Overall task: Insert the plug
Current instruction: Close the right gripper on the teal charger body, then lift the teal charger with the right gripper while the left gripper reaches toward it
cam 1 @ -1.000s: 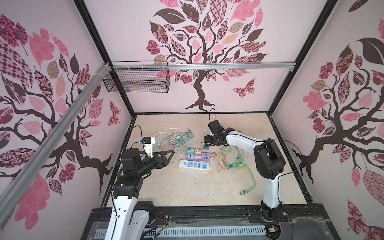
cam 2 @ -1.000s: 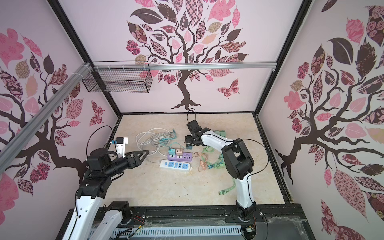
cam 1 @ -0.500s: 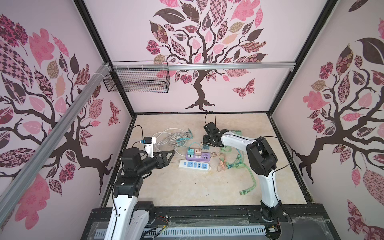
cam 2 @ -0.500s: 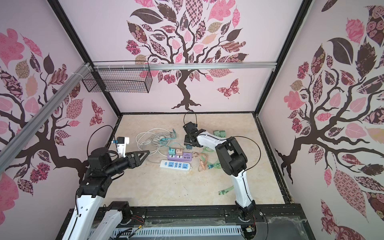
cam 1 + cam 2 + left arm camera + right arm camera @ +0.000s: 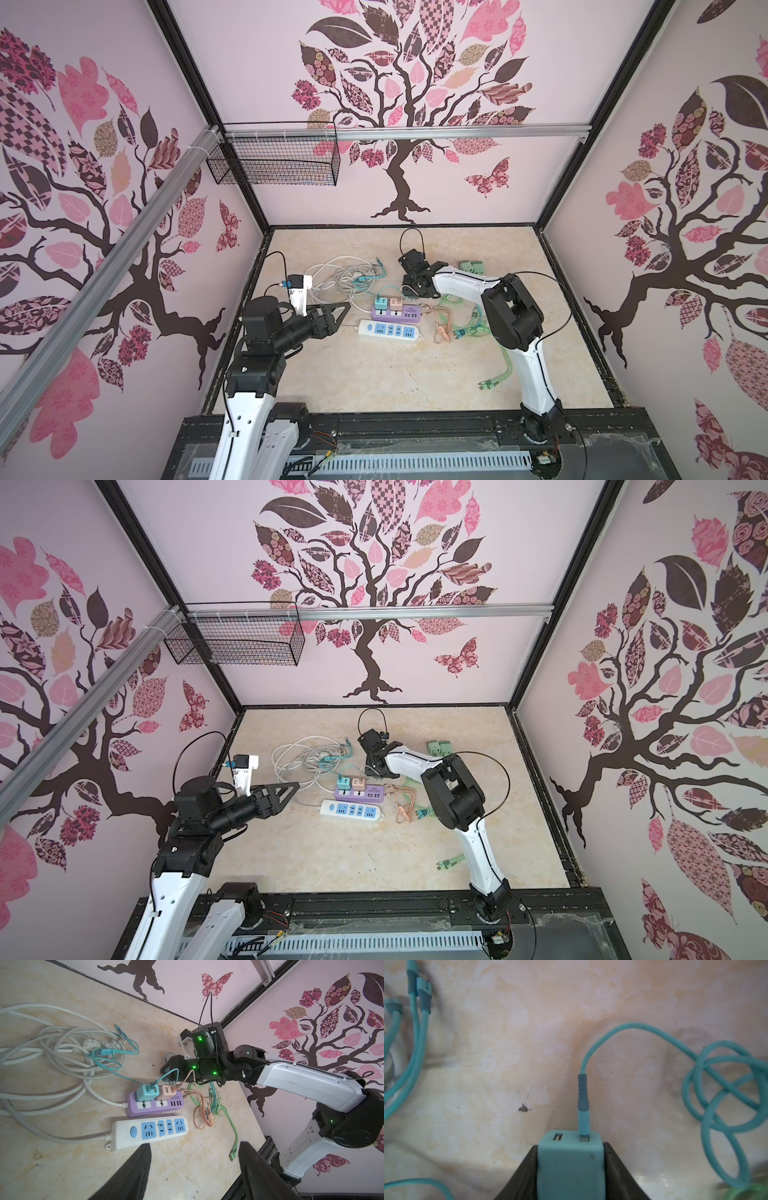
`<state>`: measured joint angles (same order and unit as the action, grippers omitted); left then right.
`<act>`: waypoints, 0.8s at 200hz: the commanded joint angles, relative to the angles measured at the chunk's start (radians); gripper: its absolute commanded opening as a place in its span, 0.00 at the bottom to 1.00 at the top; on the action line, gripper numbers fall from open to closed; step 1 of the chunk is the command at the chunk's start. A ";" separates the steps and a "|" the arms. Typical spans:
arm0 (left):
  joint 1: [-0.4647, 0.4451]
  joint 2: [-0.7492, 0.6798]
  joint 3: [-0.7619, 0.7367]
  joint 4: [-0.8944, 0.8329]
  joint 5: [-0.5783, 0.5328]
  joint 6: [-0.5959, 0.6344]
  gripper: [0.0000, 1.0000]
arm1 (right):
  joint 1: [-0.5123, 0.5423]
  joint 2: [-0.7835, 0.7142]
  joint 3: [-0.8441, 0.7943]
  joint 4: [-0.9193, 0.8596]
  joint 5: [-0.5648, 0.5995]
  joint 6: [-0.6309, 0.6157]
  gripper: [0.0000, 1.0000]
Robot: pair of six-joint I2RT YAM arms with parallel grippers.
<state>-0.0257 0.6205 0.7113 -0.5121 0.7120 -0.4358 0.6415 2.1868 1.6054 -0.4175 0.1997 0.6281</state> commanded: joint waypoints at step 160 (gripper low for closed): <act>-0.166 0.050 -0.002 0.116 0.017 -0.033 0.73 | -0.121 -0.564 -0.242 0.229 -0.258 -0.188 0.28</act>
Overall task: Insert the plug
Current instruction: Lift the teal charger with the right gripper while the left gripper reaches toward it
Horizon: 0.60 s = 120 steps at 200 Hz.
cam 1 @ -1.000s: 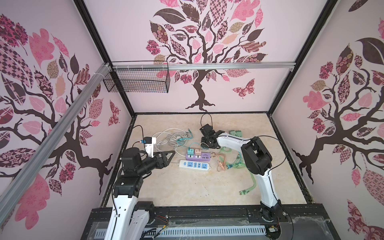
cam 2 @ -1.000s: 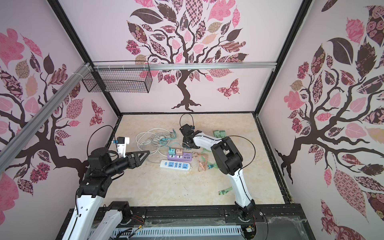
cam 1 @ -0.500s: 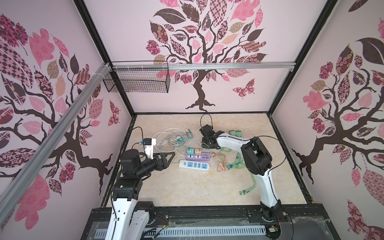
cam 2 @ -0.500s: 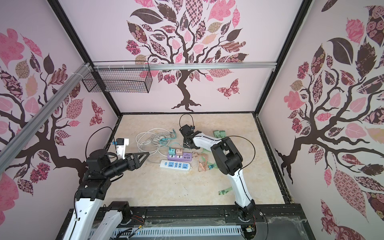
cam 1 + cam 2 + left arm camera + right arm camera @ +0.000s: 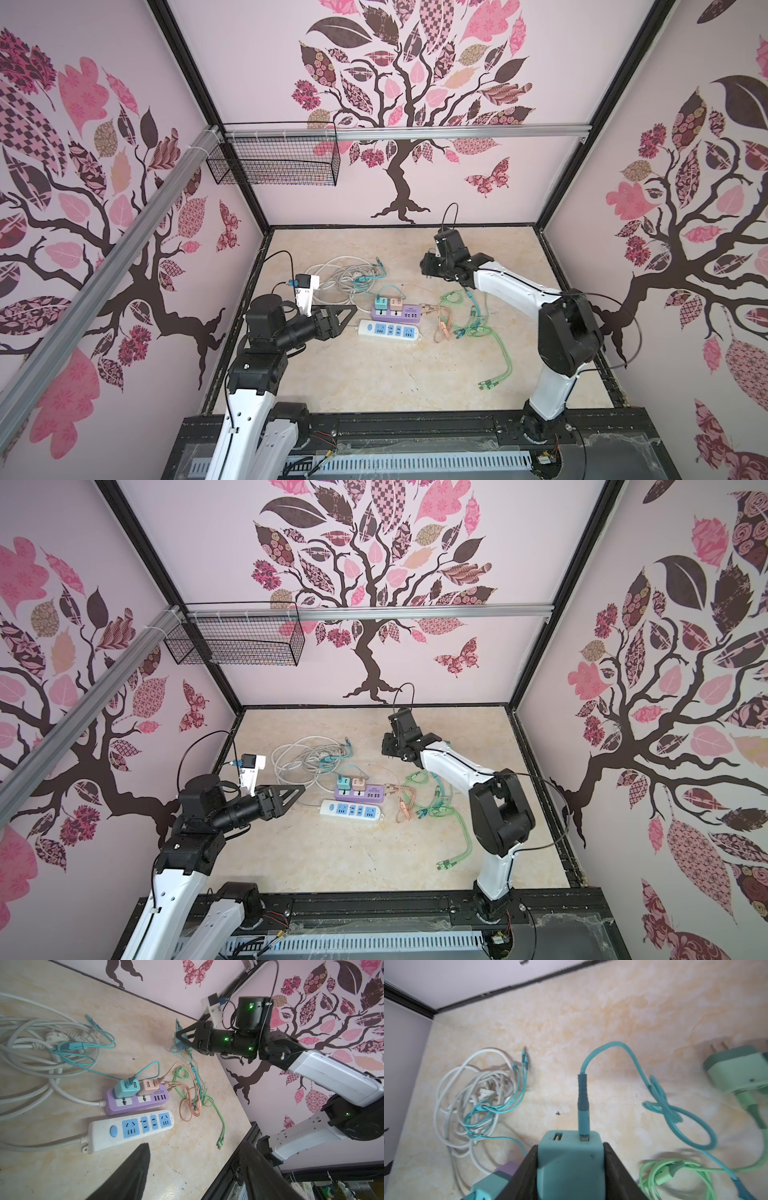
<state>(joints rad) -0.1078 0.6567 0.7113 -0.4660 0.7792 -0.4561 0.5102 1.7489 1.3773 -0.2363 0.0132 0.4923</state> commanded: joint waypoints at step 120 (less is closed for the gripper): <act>-0.731 0.270 0.163 0.255 -0.711 0.057 0.72 | 0.009 -0.681 -0.378 0.235 -0.274 0.263 0.31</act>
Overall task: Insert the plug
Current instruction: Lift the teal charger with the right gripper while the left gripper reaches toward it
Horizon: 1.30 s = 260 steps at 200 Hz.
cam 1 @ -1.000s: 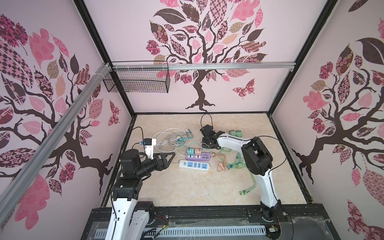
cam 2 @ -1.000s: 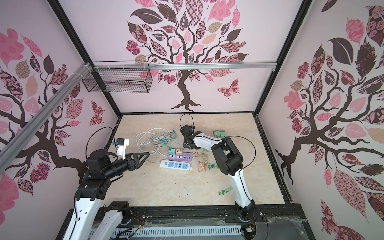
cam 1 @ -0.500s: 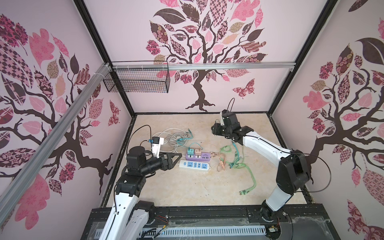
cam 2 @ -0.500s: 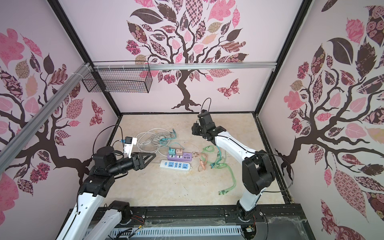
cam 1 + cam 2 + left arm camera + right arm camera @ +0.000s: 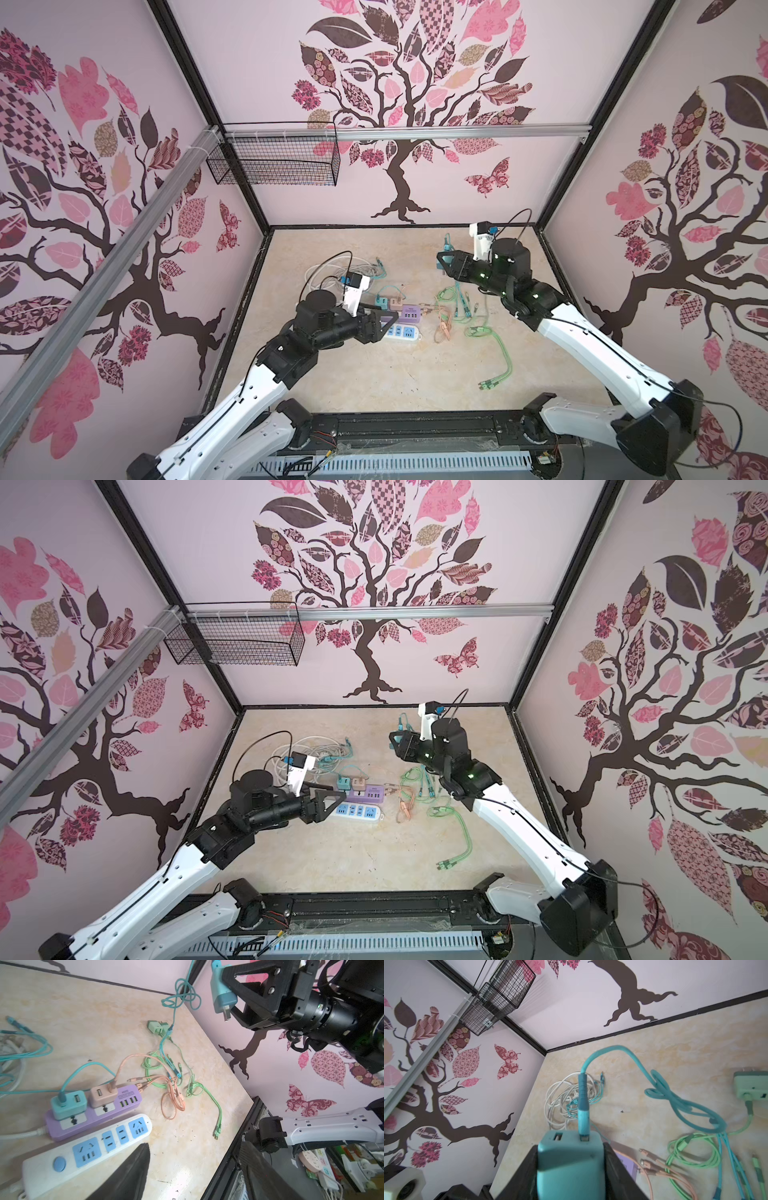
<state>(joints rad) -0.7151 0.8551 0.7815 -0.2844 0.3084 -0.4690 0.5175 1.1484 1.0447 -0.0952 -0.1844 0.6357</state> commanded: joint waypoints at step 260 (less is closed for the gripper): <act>-0.334 0.466 0.193 0.692 -0.478 0.239 0.74 | 0.010 -0.295 -0.215 0.194 -0.084 0.455 0.31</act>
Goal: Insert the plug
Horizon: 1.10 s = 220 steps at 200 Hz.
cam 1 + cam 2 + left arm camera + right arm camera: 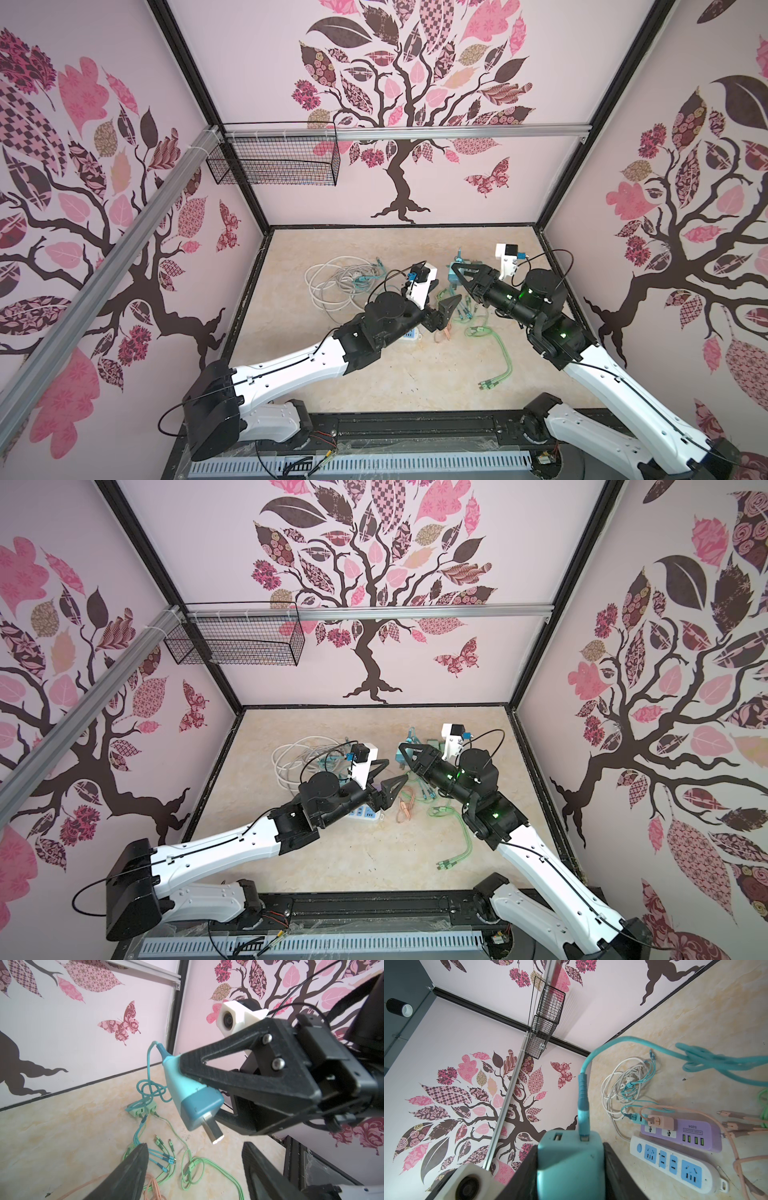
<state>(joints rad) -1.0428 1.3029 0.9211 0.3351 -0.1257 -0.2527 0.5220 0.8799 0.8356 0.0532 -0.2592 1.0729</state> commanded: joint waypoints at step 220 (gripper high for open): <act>-0.019 0.082 0.093 0.104 -0.166 -0.043 0.62 | 0.012 -0.083 -0.085 0.103 -0.041 0.096 0.30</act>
<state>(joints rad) -1.0706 1.3911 0.9817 0.4129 -0.2352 -0.2844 0.5255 0.8177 0.7567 0.1165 -0.2699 1.1526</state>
